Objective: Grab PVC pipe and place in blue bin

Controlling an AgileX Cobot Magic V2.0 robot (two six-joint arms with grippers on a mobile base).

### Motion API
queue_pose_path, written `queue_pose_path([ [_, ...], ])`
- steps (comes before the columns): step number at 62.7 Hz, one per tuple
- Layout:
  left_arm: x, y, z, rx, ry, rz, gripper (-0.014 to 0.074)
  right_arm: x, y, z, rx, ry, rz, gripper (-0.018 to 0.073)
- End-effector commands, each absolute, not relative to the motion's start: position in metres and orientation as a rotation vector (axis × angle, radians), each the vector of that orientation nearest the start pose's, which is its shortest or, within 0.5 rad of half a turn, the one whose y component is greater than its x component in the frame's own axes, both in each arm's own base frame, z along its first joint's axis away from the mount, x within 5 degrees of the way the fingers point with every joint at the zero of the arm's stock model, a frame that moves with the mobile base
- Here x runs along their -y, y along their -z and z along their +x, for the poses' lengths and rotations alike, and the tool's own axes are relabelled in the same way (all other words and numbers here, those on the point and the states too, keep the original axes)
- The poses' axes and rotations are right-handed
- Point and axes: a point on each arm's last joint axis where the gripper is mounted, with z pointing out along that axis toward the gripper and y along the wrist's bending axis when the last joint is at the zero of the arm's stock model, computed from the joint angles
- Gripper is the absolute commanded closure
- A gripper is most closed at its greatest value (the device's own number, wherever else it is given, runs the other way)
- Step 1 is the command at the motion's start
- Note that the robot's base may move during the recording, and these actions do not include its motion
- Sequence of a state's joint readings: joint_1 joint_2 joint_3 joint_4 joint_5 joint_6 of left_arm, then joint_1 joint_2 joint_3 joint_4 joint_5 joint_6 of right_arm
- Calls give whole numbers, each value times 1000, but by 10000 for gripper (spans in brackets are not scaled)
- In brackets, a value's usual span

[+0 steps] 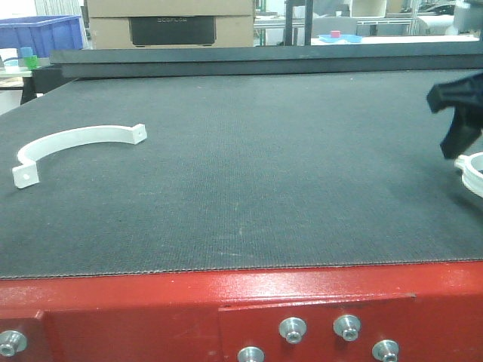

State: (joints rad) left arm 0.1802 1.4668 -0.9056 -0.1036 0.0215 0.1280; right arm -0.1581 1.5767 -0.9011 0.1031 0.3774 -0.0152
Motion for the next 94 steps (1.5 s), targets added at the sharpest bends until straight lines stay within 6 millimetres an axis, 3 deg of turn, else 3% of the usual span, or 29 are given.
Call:
queue_pose_path([
  [1, -58, -274, 319, -2032, -128, -157, 268, 47, -205, 314, -2515, 6, 257, 344],
  [18, -58, -275, 319, -2018, -130, -157, 268, 50, -190, 321, -2537, 34, 224, 344],
  [64, -58, -275, 319, -2016, -131, -157, 268, 52, -176, 329, -2522, 57, 197, 349],
  [71, -58, -275, 319, -2016, -131, -157, 268, 52, -176, 329, -2519, 57, 197, 433],
  [82, -58, -275, 319, -2016, -131, -157, 268, 52, -176, 329, -2521, 57, 197, 732],
  [94, -48, -273, 320, -2057, -147, -59, 268, 51, -191, 326, -2477, 60, 193, 721],
])
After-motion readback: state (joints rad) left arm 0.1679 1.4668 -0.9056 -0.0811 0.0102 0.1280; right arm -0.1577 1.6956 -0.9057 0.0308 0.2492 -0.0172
